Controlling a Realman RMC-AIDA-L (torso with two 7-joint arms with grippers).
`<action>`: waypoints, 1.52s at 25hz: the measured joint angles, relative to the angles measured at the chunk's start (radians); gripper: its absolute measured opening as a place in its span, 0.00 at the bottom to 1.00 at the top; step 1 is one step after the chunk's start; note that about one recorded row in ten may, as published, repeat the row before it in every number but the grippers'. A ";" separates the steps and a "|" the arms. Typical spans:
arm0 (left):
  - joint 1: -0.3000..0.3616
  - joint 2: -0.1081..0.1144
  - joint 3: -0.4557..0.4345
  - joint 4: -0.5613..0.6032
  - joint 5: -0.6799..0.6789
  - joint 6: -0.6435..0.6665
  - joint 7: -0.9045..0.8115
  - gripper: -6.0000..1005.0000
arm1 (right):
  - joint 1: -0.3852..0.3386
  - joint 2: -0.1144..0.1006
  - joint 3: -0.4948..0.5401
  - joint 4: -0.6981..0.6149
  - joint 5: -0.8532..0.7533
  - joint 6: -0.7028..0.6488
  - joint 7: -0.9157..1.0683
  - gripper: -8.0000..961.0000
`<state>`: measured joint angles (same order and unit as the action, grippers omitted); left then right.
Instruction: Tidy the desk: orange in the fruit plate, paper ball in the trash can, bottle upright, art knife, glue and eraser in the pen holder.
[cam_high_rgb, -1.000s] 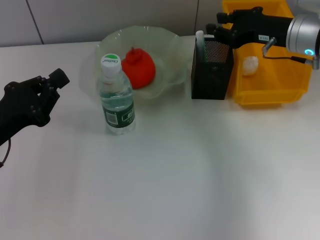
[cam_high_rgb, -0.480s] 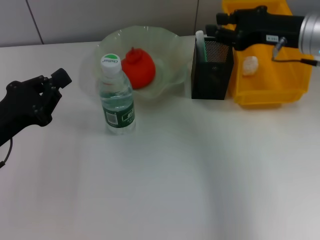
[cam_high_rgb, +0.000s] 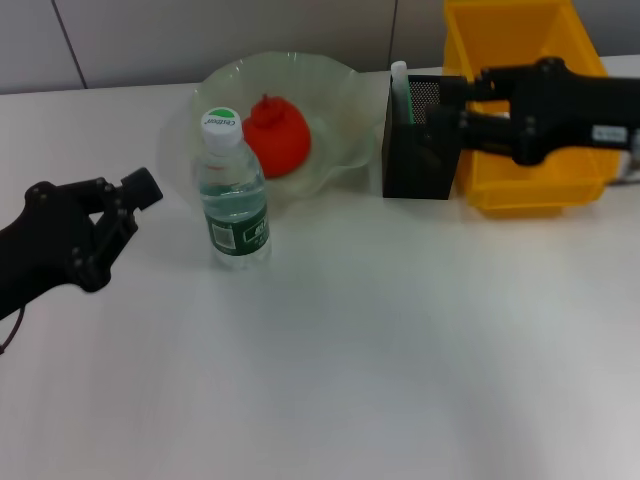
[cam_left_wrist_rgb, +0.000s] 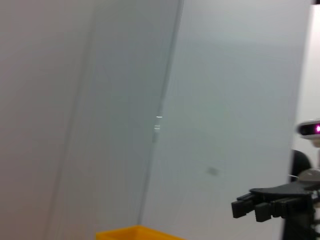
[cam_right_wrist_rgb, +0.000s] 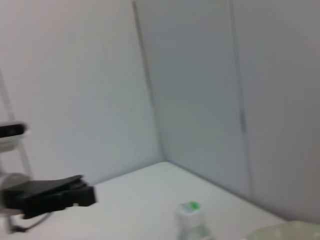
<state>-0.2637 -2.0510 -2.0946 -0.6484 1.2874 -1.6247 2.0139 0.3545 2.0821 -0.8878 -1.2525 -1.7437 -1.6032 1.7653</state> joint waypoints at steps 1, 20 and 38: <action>0.000 0.000 0.000 0.000 0.000 0.000 0.000 0.01 | 0.000 0.000 0.000 0.000 0.000 0.000 0.000 0.41; 0.050 0.030 0.001 -0.311 0.241 -0.154 -0.355 0.44 | -0.062 0.006 0.158 -0.082 -0.032 -0.456 0.186 0.80; -0.077 0.006 -0.054 -0.211 0.361 -0.193 -0.205 0.80 | -0.099 0.010 0.156 -0.126 -0.131 -0.502 0.105 0.80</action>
<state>-0.3407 -2.0448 -2.1489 -0.8593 1.6484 -1.8174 1.8092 0.2553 2.0920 -0.7321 -1.3786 -1.8750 -2.1048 1.8706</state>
